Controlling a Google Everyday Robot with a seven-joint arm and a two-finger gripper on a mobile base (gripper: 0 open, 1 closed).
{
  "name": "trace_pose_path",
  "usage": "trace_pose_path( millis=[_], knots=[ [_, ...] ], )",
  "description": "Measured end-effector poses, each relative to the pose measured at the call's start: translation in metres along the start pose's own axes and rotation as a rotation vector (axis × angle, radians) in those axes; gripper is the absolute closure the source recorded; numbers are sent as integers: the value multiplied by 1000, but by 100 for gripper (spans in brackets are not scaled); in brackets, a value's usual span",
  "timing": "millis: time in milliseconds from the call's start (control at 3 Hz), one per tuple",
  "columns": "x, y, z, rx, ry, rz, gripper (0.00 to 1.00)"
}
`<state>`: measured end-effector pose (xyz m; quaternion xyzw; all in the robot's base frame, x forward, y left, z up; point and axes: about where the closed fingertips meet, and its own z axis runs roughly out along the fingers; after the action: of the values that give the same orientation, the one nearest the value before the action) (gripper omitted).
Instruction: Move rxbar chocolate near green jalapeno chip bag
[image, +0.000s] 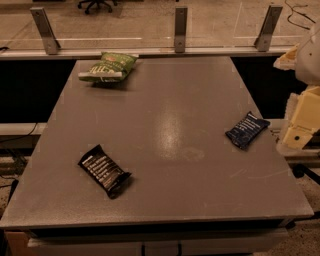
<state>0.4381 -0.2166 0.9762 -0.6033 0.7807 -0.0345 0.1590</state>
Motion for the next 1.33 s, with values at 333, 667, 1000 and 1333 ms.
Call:
trace_pose_path(
  millis=[333,667,1000,1333],
  knots=[
    [0,0,0,0,0,0,0],
    [-9,3,0,0,-24,-13,0],
    [-52,25,15,-42,-102,-62,0],
    [-107,54,37,-107,-200,-124,0]
  ],
)
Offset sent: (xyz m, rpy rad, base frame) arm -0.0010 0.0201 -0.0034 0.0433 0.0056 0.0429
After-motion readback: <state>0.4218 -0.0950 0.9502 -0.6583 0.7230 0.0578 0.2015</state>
